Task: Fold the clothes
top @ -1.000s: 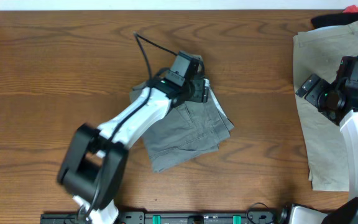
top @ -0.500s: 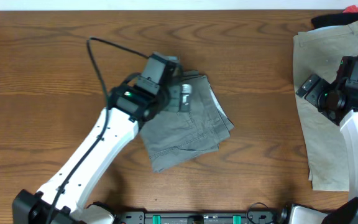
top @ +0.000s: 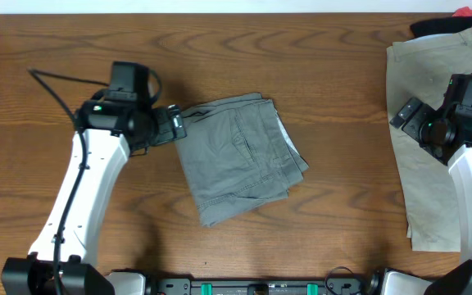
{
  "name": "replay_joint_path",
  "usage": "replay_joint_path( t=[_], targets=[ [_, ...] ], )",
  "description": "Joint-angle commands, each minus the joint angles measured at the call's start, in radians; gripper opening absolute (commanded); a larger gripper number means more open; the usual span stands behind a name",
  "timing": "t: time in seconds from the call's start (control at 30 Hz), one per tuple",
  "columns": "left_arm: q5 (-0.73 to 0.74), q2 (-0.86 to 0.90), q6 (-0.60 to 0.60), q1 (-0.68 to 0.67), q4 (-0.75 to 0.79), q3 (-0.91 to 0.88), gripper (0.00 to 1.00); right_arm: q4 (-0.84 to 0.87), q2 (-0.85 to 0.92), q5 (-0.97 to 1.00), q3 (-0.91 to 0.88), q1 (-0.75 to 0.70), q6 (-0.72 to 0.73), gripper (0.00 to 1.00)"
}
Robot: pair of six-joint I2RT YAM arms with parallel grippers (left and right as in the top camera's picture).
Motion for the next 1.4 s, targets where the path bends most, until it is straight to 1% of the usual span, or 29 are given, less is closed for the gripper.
replay_joint_path(
  t=[0.0, 0.23, 0.5, 0.63, 0.73, 0.9, 1.03, 1.37],
  targets=[
    [0.161, 0.02, 0.062, 0.03, 0.024, -0.063, 0.98, -0.002, -0.013, 0.014, 0.01, -0.006, -0.007, 0.99],
    [0.268, 0.031, 0.064, 0.033, 0.134, -0.233, 0.98, -0.002, -0.013, 0.014, 0.01, -0.006, -0.007, 0.99],
    [0.272, 0.031, 0.047, 0.031, 0.273, -0.385, 0.98, -0.002, -0.013, 0.014, 0.01, -0.006, -0.007, 0.99],
    [0.328, 0.031, 0.043, 0.03, 0.373, -0.455, 0.98, -0.002, -0.013, 0.014, 0.01, -0.006, -0.007, 0.99],
    [0.339, 0.031, 0.011, 0.03, 0.432, -0.498, 0.98, -0.002, -0.013, 0.014, 0.01, -0.006, -0.007, 0.99],
    [0.342, 0.031, 0.006, 0.03, 0.454, -0.511, 0.99, -0.002, -0.013, 0.014, 0.01, -0.006, -0.007, 0.99],
    [0.342, 0.031, 0.006, 0.027, 0.465, -0.511, 0.96, -0.002, -0.013, 0.014, 0.01, -0.006, -0.007, 0.99],
    [0.335, 0.044, -0.009, -0.038, 0.521, -0.511, 0.96, -0.002, -0.013, 0.014, 0.01, -0.006, -0.007, 0.99]
  ],
)
